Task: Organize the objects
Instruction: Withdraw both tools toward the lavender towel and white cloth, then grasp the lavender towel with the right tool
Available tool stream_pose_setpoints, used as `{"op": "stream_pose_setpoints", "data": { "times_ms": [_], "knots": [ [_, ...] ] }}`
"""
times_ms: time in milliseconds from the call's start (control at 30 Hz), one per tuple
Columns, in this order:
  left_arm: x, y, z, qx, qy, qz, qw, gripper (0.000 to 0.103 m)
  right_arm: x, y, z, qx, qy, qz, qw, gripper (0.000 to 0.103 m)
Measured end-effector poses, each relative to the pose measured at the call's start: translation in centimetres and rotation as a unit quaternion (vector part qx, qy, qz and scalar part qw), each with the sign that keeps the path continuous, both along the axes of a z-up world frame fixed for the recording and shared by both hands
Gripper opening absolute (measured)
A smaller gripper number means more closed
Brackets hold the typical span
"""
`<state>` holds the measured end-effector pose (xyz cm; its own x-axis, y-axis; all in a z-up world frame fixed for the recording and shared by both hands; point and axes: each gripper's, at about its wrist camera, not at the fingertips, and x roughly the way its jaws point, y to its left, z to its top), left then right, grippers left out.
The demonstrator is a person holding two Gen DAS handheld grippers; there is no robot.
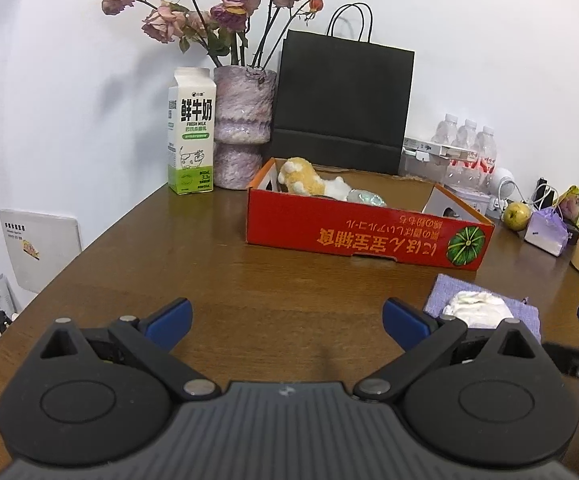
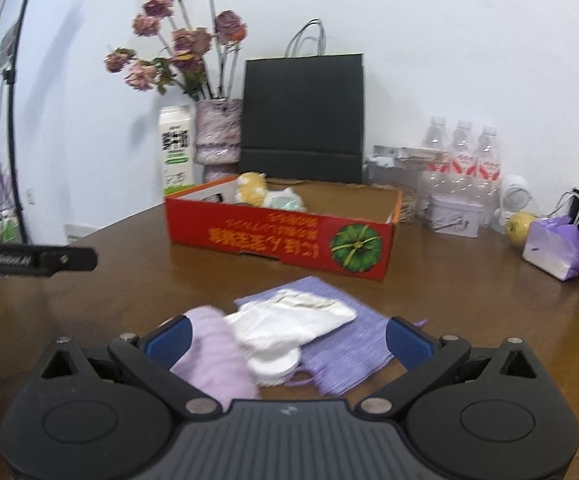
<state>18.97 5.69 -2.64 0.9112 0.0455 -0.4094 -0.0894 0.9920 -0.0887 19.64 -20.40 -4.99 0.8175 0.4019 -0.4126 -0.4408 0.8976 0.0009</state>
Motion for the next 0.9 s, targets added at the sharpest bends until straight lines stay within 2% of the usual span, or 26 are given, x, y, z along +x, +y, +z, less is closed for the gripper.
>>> {"op": "stream_pose_setpoints", "data": {
  "times_ms": [267,367,467,567,600,633,900],
  "knots": [
    [-1.3,-0.1,-0.2,0.006,0.0,-0.007,1.0,0.103,-0.9,1.5,-0.4,-0.023,0.025,0.021,0.999,0.103],
    [-1.6,-0.3,-0.2,0.011,-0.002,-0.014,0.9998,0.103,-1.0,2.2,-0.6,-0.037,0.029,0.032,0.998,0.099],
    [-1.9,-0.6,-0.2,0.015,-0.001,-0.027,0.9995,0.103,-0.9,2.8,-0.7,-0.052,0.035,0.039,0.997,0.086],
    [-2.2,-0.9,-0.2,0.019,-0.003,-0.037,0.9991,0.103,-0.8,3.0,-0.9,-0.056,0.042,0.044,0.997,0.062],
    [-2.2,-1.0,-0.2,0.02,-0.002,-0.039,0.9991,0.103,-0.8,2.9,-0.9,-0.055,0.044,0.047,0.996,0.05],
    [-2.1,-1.0,-0.2,0.02,-0.001,-0.039,0.999,0.103,-0.7,3.0,-0.9,-0.054,0.045,0.048,0.996,0.044],
    [-2.1,-0.9,-0.3,0.013,-0.003,-0.04,0.9991,0.103,-1.2,2.6,-0.6,-0.035,0.027,0.053,0.998,0.036]
  ]
}}
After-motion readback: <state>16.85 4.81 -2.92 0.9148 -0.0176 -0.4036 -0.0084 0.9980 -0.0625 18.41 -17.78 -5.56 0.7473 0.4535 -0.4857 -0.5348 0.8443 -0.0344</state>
